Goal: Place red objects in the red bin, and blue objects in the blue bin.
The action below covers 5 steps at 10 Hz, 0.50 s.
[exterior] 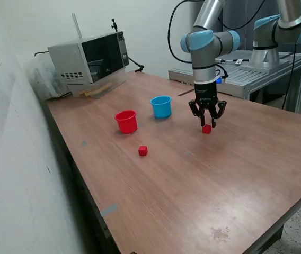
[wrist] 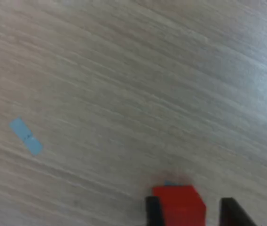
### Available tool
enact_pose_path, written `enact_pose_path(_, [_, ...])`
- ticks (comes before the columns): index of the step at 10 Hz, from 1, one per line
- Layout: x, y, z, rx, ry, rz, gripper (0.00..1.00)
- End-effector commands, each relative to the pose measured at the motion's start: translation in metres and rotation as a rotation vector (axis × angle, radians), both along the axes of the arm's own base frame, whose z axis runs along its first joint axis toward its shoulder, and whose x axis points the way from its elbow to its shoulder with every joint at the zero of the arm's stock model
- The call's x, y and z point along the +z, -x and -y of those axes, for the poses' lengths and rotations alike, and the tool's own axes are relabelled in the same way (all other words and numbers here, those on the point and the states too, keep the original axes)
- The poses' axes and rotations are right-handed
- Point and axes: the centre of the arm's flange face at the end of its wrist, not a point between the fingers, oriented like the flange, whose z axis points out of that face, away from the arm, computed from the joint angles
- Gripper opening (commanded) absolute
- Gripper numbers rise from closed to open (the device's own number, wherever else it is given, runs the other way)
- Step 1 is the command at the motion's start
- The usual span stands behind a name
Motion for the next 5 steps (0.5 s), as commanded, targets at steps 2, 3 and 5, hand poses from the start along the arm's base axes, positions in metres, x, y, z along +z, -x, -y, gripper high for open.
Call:
enact_pose_path(2, [-0.0035,-0.004,-0.0001,0.0,0.0,0.01,0.0])
enact_pose_path(3, [-0.0032,-0.0045,-0.0002,0.0,0.0,0.01,0.0])
enact_pose_path(5, [-0.0016,-0.0027,-0.0013,0.001,-0.012,0.005,0.0])
